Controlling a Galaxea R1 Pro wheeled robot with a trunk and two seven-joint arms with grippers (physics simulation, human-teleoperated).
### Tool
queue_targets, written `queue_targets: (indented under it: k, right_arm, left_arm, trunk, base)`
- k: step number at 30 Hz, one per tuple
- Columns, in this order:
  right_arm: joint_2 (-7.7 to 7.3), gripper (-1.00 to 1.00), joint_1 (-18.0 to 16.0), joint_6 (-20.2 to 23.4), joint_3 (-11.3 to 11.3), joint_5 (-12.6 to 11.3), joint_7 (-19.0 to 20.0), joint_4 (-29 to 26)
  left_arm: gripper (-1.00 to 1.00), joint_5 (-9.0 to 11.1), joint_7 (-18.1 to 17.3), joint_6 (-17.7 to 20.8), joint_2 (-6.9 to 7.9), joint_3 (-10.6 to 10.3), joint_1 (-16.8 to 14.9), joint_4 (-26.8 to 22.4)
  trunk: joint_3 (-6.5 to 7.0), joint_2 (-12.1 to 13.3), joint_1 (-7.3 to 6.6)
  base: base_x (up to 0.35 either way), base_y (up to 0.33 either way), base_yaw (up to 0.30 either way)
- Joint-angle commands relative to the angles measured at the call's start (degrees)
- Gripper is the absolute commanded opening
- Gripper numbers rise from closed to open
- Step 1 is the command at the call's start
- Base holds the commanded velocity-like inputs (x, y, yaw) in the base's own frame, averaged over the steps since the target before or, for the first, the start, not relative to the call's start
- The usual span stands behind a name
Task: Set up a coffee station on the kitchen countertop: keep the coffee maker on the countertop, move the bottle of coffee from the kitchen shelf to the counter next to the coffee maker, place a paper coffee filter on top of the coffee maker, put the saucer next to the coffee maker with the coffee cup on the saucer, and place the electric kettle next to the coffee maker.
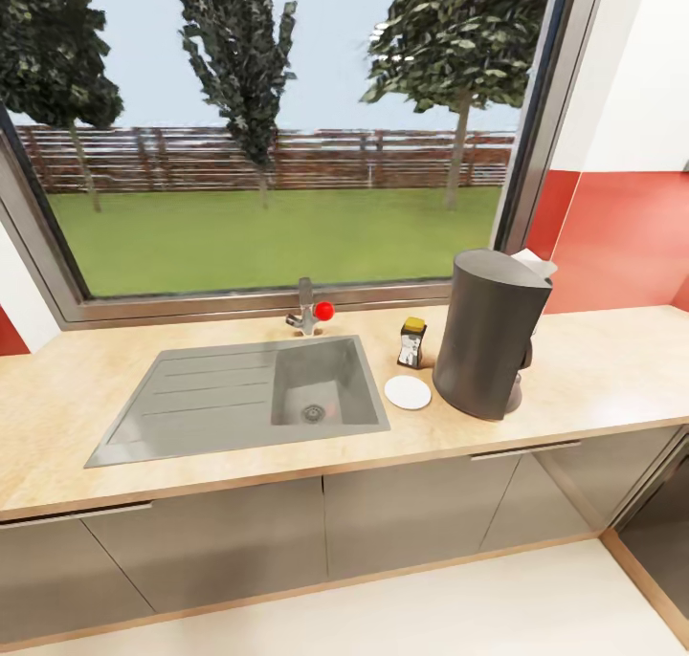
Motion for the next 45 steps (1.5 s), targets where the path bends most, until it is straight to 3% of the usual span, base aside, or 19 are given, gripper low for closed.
queue_targets:
  k: [1, 9, 26, 45]
  right_arm:
    - [-0.03, 1.0, -0.03, 0.07, -0.49, 0.49, 0.4, -0.05]
    - [-0.5, 1.0, -0.02, 0.03, -0.49, 0.49, 1.02, -0.08]
    - [-0.71, 1.0, 0.25, 0.05, -0.49, 0.57, 1.2, 0.01]
    - [-1.91, 1.0, 1.3, 0.2, -0.49, 0.61, 1.01, 0.01]
  left_arm:
    - [1.0, 0.6, -0.3, -0.25, -0.01, -0.45, -0.07, 0.15]
    - [1.0, 0.59, 0.19, -0.25, 0.03, -0.34, -0.07, 0.16]
    - [1.0, 0.61, 0.3, -0.23, -0.6, -0.22, -0.08, 0.1]
    - [1.0, 0.59, 0.28, -0.12, -0.48, -0.27, -0.16, 0.09]
  trunk:
    - [-0.12, -0.12, 0.03]
    - [-0.11, -0.12, 0.03]
    - [-0.11, -0.12, 0.03]
    - [-0.27, -0.12, 0.03]
  base:
    - [0.0, 0.0, -0.004]
    - [0.0, 0.0, 0.109]
    - [0.0, 0.0, 0.269]
    - [0.0, 0.0, 0.275]
